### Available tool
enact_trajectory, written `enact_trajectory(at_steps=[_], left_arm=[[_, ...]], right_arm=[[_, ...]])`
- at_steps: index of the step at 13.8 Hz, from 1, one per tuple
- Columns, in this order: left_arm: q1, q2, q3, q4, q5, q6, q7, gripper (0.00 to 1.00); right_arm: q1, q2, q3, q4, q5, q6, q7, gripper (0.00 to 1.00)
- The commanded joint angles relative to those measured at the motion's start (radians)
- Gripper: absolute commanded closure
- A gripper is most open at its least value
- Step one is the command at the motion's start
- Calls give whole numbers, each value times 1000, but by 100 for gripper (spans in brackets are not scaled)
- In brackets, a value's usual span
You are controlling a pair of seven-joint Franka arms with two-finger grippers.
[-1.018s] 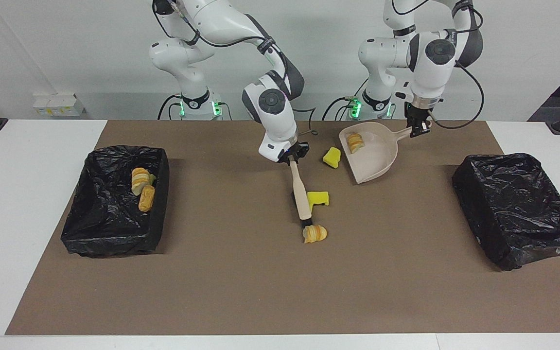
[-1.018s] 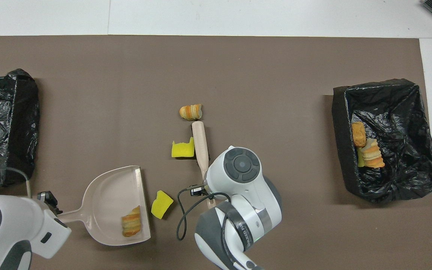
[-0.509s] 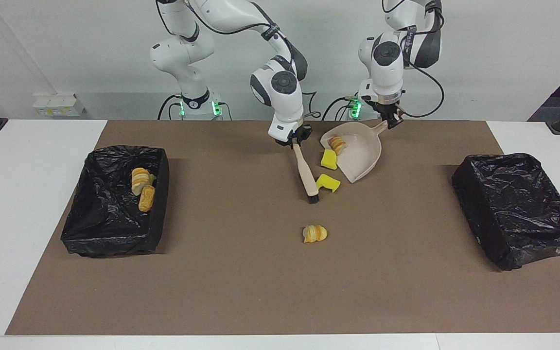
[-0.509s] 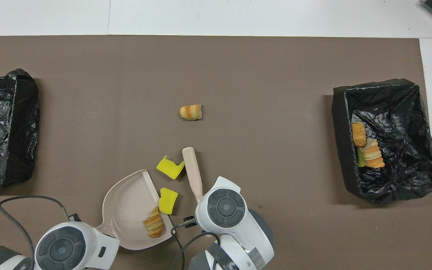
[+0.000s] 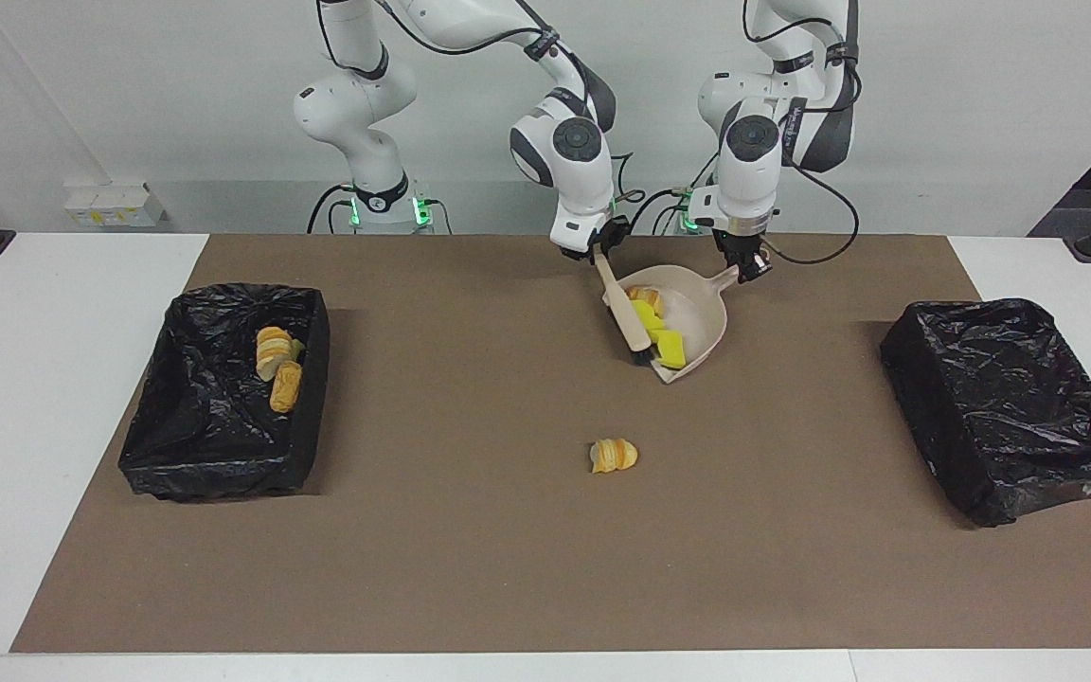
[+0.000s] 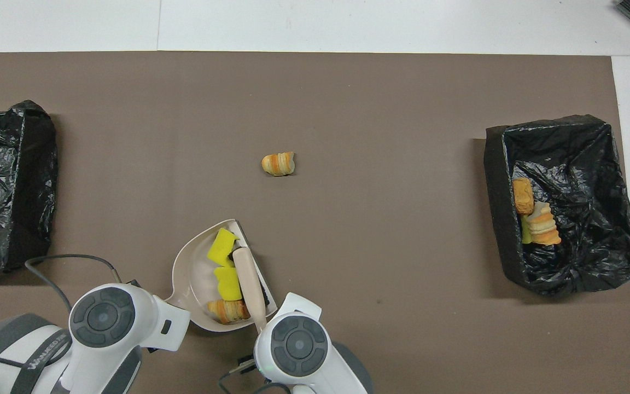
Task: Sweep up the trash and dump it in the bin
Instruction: 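Sweep sponge pieces into the dustpan with the right gripper while the left gripper holds it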
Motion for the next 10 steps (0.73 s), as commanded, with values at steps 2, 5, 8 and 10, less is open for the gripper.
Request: enact_trajectory(at_steps=[2, 5, 8, 10], left_arm=[[66, 113, 1, 87, -10, 77, 164, 100], [136, 165, 1, 136, -10, 120, 282, 100], [168, 207, 1, 193, -10, 119, 278, 100], [178, 239, 1, 242, -10, 106, 277, 100]], right_arm=[[26, -21, 8, 10, 39, 15, 43, 100], [-72, -12, -5, 25, 13, 7, 28, 100], [-166, 16, -2, 59, -76, 4, 2, 100], [-188, 29, -2, 73, -93, 3, -10, 100]])
